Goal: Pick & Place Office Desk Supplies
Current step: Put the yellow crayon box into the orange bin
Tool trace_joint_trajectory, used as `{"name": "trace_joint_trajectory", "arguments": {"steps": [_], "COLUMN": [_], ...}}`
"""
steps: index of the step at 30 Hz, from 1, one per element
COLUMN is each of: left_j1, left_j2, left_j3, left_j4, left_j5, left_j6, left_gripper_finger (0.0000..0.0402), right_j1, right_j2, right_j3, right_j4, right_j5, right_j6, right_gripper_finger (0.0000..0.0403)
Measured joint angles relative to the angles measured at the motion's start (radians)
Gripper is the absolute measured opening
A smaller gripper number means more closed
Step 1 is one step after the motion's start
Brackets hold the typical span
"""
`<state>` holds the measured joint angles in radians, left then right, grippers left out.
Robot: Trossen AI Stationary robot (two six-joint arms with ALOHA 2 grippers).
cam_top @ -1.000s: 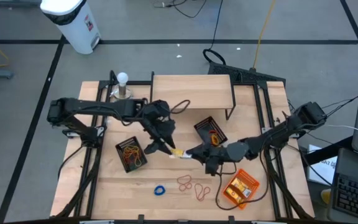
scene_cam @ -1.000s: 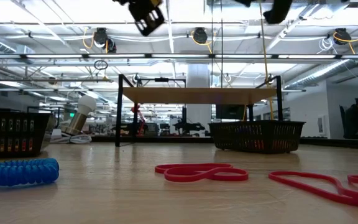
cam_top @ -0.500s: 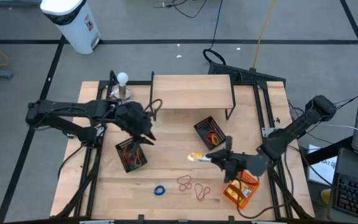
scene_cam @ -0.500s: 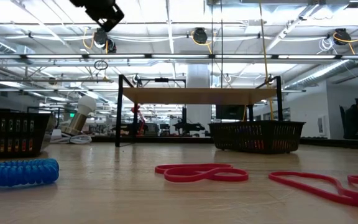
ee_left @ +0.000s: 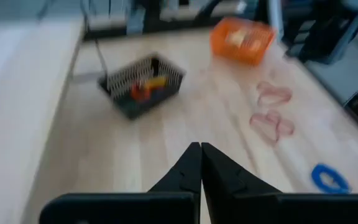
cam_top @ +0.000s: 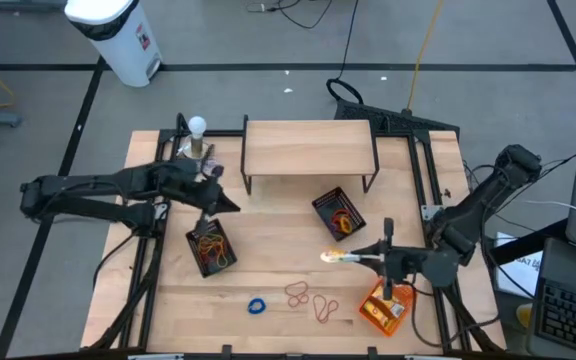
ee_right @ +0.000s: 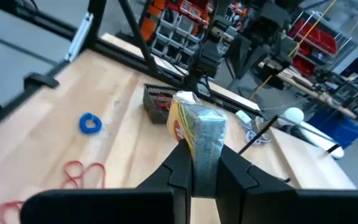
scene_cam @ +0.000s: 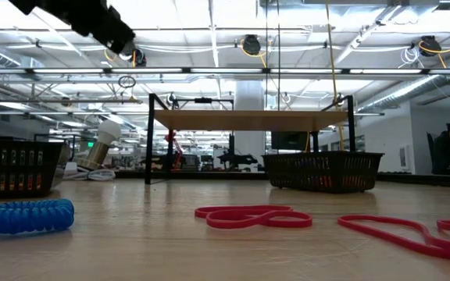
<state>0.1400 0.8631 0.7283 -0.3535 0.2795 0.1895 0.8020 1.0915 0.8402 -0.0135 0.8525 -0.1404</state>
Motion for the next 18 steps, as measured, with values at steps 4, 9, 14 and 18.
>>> {"name": "trace_joint_trajectory", "arguments": {"steps": [4,9,14,18], "left_j1": [0.062,0.126,0.167,0.178], "left_j2": [-0.076,-0.111,-0.113,-0.111], "left_j3": [-0.017,-0.046,-0.102,-0.151], "left_j4": [0.041,0.064,0.114,0.154], "left_j5": [0.091,0.172,0.175,0.174], "left_j6": [0.033,-0.011,-0.084,-0.127], "left_gripper_finger": [0.0007,0.0006,0.0002,0.001], "right_j1": [0.033,0.071,0.102,0.125], "right_j2": [-0.032,-0.063,-0.076,-0.099], "right_j3": [0.0,0.0,0.0,0.0], "right_j4": [-0.046,-0.128,-0.183,-0.239], "right_j5": [0.01,0.01,-0.01,-0.101], "right_j6": [0.084,0.216,0.328,0.491], "right_gripper_finger": [0.0026,0.0027,0.0026,0.0027]}}
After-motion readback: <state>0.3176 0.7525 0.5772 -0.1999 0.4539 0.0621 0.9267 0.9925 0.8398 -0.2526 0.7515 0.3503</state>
